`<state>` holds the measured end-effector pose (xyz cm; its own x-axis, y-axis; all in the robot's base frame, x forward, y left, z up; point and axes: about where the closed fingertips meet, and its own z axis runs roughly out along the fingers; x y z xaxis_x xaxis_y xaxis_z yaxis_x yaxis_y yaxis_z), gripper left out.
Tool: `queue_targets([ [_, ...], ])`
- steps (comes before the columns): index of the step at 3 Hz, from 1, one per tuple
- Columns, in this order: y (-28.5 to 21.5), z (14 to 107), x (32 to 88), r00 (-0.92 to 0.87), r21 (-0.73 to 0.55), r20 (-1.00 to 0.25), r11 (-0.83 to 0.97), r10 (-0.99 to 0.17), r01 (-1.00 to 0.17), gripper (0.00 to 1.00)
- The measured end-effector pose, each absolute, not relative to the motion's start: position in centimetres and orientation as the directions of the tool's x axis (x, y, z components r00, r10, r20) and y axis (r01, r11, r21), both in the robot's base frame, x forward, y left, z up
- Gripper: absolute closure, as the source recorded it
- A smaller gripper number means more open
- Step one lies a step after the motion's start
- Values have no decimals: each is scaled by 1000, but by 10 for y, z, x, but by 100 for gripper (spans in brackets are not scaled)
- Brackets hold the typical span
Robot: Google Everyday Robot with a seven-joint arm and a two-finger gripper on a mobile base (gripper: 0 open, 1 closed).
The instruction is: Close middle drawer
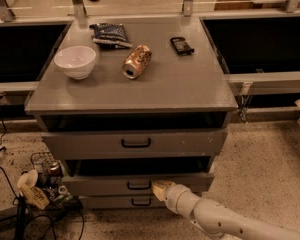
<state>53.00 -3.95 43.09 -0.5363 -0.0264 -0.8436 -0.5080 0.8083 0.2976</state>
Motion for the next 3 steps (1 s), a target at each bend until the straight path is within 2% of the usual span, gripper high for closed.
queue_targets([
  [1,-39,431,530,-536,298,-844,808,-26,-508,58],
  [2,-39,431,530,-536,298,-844,808,-26,-508,27],
  [3,-39,431,530,-536,298,-844,808,-26,-508,5],
])
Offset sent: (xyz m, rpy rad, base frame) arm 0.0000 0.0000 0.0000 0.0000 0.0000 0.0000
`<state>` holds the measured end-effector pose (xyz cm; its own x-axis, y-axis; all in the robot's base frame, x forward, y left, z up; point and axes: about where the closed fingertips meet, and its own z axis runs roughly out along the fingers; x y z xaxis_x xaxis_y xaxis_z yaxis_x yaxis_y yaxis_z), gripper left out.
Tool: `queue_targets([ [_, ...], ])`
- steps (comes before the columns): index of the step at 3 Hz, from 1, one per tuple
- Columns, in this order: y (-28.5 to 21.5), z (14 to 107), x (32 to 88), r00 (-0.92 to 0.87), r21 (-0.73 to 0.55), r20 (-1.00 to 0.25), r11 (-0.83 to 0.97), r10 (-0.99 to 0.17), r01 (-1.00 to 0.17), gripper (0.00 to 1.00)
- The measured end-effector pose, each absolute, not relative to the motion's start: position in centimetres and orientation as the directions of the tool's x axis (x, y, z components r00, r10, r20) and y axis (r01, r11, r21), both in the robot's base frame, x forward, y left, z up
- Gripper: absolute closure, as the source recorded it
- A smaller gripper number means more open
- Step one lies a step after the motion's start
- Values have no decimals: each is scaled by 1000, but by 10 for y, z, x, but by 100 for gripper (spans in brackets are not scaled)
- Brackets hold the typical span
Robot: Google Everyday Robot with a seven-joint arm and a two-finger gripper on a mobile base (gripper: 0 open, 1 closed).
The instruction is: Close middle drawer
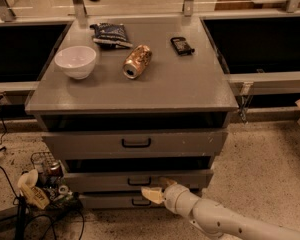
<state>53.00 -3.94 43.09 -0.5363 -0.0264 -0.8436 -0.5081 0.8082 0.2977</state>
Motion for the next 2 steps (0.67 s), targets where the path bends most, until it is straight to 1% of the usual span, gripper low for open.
queue_targets([
  [1,-39,431,530,-536,298,-844,808,-26,-508,0],
  [2,-39,431,530,-536,298,-844,808,-26,-508,0],
])
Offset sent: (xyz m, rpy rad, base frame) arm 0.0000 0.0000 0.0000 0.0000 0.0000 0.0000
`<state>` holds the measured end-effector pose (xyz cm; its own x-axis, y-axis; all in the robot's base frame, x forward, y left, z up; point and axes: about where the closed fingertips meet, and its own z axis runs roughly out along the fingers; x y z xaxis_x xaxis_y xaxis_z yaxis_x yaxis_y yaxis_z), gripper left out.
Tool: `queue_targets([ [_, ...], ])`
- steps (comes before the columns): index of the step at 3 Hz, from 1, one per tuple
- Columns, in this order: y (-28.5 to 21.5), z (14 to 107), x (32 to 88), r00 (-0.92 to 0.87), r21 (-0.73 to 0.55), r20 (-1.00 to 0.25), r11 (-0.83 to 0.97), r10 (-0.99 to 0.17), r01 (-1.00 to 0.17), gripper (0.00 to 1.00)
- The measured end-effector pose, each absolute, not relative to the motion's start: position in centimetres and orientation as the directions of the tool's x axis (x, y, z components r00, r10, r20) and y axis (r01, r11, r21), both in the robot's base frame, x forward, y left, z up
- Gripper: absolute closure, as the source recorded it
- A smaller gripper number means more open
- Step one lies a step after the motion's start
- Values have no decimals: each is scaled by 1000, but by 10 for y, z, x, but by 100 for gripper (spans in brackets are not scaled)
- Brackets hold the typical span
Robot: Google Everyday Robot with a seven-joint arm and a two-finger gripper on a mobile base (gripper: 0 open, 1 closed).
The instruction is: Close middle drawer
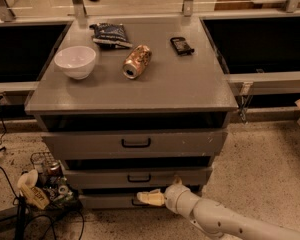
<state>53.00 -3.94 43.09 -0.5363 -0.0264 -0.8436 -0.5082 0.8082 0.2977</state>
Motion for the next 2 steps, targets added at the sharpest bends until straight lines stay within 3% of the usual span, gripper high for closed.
queue_targets([
  [1,-39,431,530,-536,298,-844,808,-26,-508,12],
  [2,-39,431,530,-536,298,-844,808,-26,-508,40],
])
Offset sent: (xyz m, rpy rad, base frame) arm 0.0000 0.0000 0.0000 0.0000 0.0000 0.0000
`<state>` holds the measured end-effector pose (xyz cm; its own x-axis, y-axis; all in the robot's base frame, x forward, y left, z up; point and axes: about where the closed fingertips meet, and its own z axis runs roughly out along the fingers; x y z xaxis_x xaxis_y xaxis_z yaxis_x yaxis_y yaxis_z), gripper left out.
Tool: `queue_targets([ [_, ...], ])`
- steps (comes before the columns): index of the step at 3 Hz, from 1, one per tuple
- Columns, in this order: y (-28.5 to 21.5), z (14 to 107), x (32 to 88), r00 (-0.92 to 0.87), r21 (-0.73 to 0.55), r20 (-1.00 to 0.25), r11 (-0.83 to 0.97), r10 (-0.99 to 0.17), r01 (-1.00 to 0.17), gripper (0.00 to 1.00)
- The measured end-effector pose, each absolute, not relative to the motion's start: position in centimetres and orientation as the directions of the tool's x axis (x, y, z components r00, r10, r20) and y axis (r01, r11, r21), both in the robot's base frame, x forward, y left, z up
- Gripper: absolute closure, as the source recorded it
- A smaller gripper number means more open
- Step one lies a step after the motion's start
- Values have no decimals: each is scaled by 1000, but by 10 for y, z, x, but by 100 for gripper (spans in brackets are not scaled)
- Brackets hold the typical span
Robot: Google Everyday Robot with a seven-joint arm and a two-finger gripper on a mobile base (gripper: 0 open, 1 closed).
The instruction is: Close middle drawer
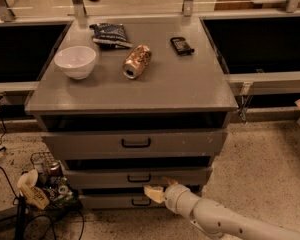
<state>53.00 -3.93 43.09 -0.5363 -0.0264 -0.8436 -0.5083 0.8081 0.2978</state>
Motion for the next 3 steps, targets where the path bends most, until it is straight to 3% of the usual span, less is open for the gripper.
queue_targets([
  [1,-39,431,530,-536,298,-844,808,-26,-508,63],
  [2,-39,431,530,-536,298,-844,808,-26,-508,52],
  [3,-39,431,530,-536,298,-844,808,-26,-508,29],
])
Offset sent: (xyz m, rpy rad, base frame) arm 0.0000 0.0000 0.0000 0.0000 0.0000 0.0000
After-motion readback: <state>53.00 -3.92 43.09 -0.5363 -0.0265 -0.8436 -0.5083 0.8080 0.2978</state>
